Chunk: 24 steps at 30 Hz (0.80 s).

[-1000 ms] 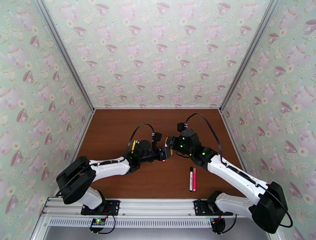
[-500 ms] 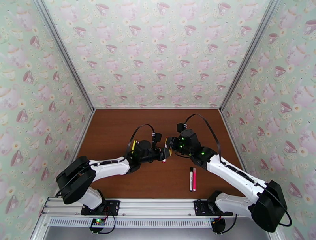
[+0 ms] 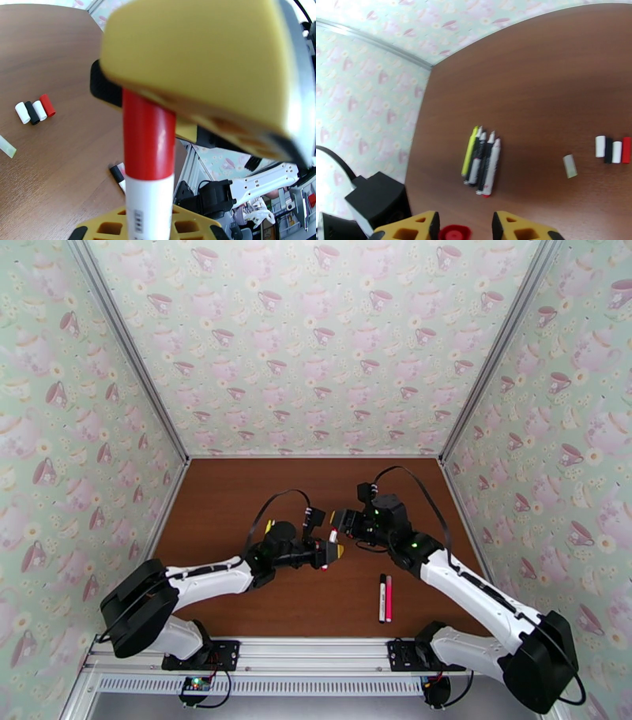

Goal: Open the pen caps

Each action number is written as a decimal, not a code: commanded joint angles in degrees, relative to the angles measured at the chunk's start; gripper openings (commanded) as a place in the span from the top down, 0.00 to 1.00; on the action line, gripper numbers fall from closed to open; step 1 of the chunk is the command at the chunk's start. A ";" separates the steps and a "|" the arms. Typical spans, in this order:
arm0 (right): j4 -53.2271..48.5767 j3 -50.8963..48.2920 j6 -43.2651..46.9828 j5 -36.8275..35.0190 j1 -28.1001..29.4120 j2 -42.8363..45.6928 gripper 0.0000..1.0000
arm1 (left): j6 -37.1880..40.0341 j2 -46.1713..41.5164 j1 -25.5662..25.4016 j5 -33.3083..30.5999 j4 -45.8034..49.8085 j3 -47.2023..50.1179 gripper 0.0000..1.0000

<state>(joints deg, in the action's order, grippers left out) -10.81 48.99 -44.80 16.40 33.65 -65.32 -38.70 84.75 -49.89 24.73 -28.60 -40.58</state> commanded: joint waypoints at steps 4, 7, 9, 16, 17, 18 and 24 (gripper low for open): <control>-0.04 -0.64 0.50 6.51 -0.46 1.21 0.61 | 2.92 -1.57 -0.90 1.03 3.30 -0.36 0.95; -0.14 -0.52 0.59 7.07 -0.43 0.64 0.65 | 2.93 -1.30 -1.17 1.11 3.58 -1.06 0.95; -0.29 -0.56 0.67 6.82 -0.49 0.24 0.68 | 2.93 -1.17 -1.26 0.94 3.98 -1.48 0.95; -0.01 0.11 0.09 7.25 -0.47 -1.60 0.69 | 2.93 -1.34 -1.62 0.67 4.34 -1.72 0.95; 0.08 0.14 -0.03 7.26 -0.51 -1.78 0.69 | 2.95 -1.34 -1.62 0.67 4.34 -1.75 0.95; 0.17 0.18 -0.12 7.32 -0.48 -2.01 0.68 | 2.88 -1.34 -1.67 0.72 4.44 -1.79 0.95; 1.66 -0.09 -0.97 8.53 -0.46 -3.35 0.72 | 2.57 -0.98 -1.70 1.02 3.75 -1.88 0.95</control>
<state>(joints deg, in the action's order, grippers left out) -10.92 48.88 -44.88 22.87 32.91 -68.10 -36.82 84.25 -51.35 24.88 -25.08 -40.93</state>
